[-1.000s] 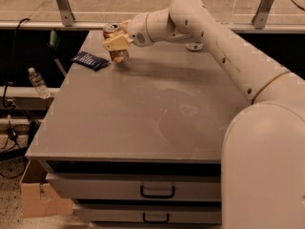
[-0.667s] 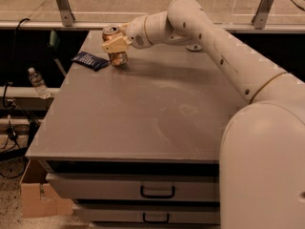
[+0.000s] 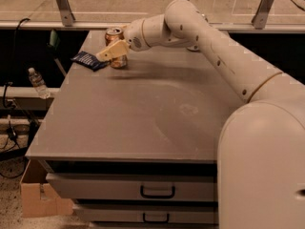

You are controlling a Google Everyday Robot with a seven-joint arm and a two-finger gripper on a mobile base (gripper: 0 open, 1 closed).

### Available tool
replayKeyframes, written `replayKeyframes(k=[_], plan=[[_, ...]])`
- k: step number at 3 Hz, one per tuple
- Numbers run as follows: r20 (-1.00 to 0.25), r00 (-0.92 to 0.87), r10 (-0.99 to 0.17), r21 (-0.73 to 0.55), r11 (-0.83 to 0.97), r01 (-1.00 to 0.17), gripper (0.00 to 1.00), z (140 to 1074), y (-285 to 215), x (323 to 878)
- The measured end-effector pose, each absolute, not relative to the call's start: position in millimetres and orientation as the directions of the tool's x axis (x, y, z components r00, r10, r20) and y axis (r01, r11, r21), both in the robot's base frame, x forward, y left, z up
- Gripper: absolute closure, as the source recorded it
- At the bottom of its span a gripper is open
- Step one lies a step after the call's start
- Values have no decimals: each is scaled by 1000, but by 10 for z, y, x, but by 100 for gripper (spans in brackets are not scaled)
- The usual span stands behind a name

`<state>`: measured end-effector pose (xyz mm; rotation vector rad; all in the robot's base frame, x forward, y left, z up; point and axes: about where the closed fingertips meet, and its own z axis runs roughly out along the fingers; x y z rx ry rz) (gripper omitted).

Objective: Move orange can near rxbar blueberry

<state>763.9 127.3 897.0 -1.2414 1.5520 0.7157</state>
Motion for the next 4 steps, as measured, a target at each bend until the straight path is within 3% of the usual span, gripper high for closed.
replayKeyframes(k=[2,4], plan=[[-938,34,-344,-159,345,-925,0,9132,985,7501],[-932,184,-313,-304,393,-868,0,9741,157,6685]])
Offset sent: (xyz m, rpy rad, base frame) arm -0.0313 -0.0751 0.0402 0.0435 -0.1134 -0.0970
